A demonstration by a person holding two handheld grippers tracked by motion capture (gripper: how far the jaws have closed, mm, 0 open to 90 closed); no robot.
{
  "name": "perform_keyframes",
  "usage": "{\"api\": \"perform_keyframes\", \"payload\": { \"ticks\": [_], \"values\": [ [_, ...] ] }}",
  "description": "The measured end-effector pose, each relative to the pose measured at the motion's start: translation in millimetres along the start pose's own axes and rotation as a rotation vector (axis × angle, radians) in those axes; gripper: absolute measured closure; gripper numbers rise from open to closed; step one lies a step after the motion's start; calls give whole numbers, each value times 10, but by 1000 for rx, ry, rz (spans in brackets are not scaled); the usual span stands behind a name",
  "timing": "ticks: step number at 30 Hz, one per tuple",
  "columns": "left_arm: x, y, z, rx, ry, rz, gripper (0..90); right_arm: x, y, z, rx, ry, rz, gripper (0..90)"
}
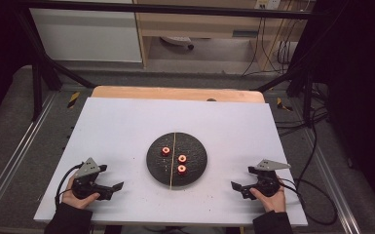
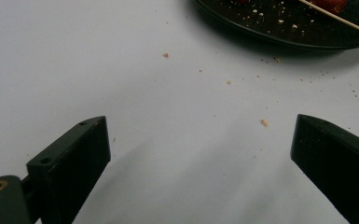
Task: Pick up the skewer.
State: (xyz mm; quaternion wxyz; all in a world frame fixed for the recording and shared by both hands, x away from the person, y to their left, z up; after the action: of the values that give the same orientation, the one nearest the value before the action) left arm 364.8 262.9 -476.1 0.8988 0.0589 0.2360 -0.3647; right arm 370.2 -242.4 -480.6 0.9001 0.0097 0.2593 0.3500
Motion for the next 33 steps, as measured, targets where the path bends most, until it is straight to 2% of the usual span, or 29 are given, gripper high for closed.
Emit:
{"api": "perform_keyframes", "payload": {
  "ticks": [10, 21, 24, 28, 30, 31, 33],
  "values": [
    [0, -35, 44, -11, 1, 8, 39, 5, -2, -4, 2, 7, -3, 5],
    [30, -159, 129, 6, 8, 4, 59, 12, -3, -6, 2, 10, -4, 5],
    [52, -209, 162, 5, 7, -5, 91, 17, -3, -10, 3, 15, -4, 5],
    [79, -295, 214, 23, 13, -9, 120, 17, -6, -7, 2, 13, -3, 5],
    [90, -339, 249, 20, 9, -18, 196, 16, -4, -5, 5, 11, -1, 6],
    [95, -357, 267, 21, 9, -20, 196, 16, -4, -5, 5, 11, -1, 6],
    [109, -394, 303, 15, 0, -23, 253, 16, -3, -4, 6, 7, 0, 6]
  ]
}}
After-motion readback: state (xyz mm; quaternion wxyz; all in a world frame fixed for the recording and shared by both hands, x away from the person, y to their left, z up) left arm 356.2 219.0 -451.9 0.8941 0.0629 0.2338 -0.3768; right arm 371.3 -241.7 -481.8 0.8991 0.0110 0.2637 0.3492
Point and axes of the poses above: each handheld gripper's, and its own axes: x roughly forward along the jaws, z roughly out of its top, y roughly to its left, the point moved 4 cm from there along x, roughly forward along the jaws, and after that the axes turned 9 degrees about -y, right-handed, at the moved point
